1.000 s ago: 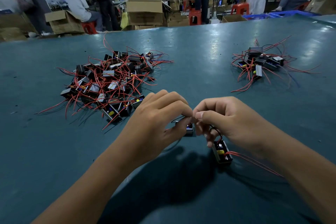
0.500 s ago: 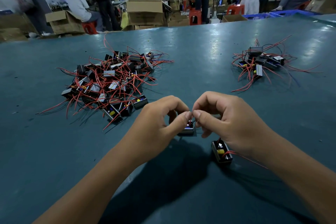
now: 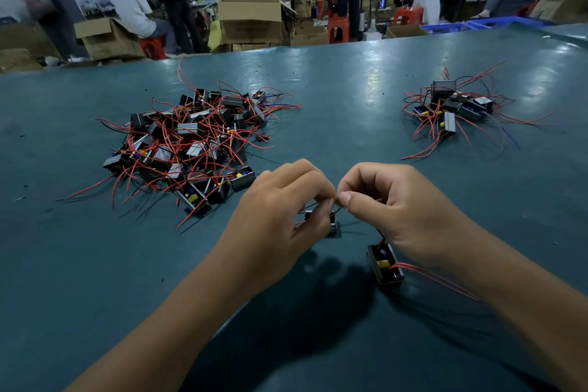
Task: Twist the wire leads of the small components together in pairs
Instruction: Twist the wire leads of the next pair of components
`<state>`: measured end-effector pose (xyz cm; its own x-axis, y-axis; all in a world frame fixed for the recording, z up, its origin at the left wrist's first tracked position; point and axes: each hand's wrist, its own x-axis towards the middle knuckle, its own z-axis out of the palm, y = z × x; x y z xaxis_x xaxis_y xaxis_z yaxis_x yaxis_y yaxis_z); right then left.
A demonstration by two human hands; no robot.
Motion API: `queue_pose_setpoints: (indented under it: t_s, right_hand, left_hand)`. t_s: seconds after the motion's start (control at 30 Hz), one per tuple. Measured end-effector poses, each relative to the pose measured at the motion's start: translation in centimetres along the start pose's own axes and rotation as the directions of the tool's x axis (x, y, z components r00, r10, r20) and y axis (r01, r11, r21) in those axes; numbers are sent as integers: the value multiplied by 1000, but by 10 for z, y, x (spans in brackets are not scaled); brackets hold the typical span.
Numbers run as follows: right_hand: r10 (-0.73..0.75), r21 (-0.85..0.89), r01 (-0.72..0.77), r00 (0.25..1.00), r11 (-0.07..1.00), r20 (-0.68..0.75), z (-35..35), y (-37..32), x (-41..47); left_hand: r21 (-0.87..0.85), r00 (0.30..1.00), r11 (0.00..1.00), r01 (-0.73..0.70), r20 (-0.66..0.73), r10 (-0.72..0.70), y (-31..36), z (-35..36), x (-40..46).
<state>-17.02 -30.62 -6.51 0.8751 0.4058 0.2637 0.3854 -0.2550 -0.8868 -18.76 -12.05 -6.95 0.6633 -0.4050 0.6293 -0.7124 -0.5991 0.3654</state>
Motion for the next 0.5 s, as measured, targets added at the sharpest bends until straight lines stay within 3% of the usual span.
queue_pose_setpoints:
  t_s: [0.27, 0.43, 0.5]
  right_hand:
    - [128, 167, -134, 991, 977, 45, 5, -3, 0]
    - [248, 98, -271, 948, 958, 198, -1, -5, -3]
    - [243, 102, -266, 951, 959, 190, 0, -5, -3]
  left_hand:
    - [265, 980, 949, -168, -59, 190, 0, 0, 0]
    - [220, 984, 964, -152, -59, 169, -1, 2, 0]
    - [131, 990, 986, -101, -81, 112, -3, 1, 0]
